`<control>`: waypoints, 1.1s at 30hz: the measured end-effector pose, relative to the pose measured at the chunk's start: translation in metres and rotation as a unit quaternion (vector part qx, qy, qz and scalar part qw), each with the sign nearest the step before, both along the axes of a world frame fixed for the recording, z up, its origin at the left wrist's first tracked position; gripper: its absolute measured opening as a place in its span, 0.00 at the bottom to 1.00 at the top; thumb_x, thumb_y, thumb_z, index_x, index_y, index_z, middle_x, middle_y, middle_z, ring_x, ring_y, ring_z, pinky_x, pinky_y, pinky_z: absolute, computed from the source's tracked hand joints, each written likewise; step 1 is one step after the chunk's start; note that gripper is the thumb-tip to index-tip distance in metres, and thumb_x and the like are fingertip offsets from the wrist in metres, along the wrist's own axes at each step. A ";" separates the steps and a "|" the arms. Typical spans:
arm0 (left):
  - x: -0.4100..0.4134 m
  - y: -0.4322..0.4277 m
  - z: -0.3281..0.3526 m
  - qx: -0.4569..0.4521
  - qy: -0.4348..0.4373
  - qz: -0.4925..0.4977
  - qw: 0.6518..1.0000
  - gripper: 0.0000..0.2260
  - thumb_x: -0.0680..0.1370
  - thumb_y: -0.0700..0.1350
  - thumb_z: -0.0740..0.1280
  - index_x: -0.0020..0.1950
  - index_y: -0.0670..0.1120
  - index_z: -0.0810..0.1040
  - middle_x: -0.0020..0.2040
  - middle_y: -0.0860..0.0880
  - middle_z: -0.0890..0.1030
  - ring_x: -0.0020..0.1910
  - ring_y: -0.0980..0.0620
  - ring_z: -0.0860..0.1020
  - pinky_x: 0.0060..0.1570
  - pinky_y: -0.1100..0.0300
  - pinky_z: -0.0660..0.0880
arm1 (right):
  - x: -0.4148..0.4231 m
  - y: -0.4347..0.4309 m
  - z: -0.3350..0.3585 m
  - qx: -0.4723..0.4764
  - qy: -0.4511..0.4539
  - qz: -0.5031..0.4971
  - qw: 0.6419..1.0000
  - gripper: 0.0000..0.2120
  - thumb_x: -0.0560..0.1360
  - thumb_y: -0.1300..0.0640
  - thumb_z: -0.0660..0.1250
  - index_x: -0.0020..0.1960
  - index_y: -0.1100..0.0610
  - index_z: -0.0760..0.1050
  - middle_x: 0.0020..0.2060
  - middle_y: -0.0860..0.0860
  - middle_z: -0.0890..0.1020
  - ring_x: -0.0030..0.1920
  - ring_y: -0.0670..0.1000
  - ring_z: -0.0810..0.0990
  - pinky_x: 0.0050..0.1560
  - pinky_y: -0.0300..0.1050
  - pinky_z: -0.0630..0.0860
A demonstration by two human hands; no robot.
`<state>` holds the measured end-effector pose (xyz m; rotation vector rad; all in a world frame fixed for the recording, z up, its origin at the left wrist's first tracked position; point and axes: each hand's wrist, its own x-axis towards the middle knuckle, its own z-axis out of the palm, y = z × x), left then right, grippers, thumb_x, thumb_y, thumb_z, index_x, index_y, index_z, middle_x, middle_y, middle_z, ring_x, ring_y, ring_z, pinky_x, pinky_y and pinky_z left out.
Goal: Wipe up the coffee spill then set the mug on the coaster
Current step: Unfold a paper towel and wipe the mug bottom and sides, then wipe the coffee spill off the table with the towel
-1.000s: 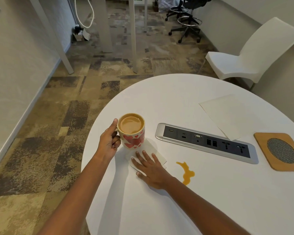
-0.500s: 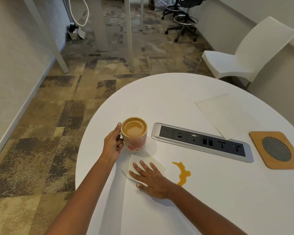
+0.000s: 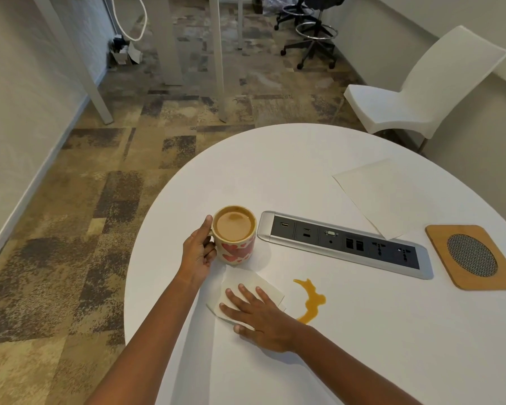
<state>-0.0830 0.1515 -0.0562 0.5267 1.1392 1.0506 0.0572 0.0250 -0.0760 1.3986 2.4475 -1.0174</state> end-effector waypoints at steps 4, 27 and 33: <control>0.004 -0.002 -0.002 -0.001 -0.001 -0.001 1.000 0.13 0.76 0.49 0.65 0.34 0.48 0.67 0.19 0.55 0.62 0.16 0.58 0.58 0.16 0.69 0.58 | 0.001 0.000 0.001 -0.005 -0.001 -0.001 1.000 0.23 0.82 0.51 0.46 0.76 0.50 0.47 0.77 0.50 0.44 0.77 0.54 0.37 0.74 0.53 0.34; -0.002 -0.011 0.014 0.021 0.153 -0.085 0.984 0.18 0.75 0.58 0.62 0.34 0.47 0.68 0.25 0.52 0.70 0.21 0.58 0.64 0.22 0.69 0.61 | 0.010 -0.037 0.031 -0.162 0.111 -0.079 0.977 0.20 0.83 0.55 0.46 0.75 0.46 0.56 0.77 0.45 0.49 0.77 0.47 0.40 0.75 0.49 0.37; -0.003 -0.021 0.015 0.097 0.291 -0.034 0.951 0.14 0.80 0.55 0.54 0.47 0.46 0.72 0.44 0.46 0.77 0.34 0.50 0.76 0.30 0.63 0.69 | 0.024 -0.061 0.054 -0.171 0.343 -0.305 0.872 0.19 0.74 0.35 0.52 0.64 0.34 0.62 0.70 0.34 0.63 0.74 0.42 0.56 0.76 0.45 0.49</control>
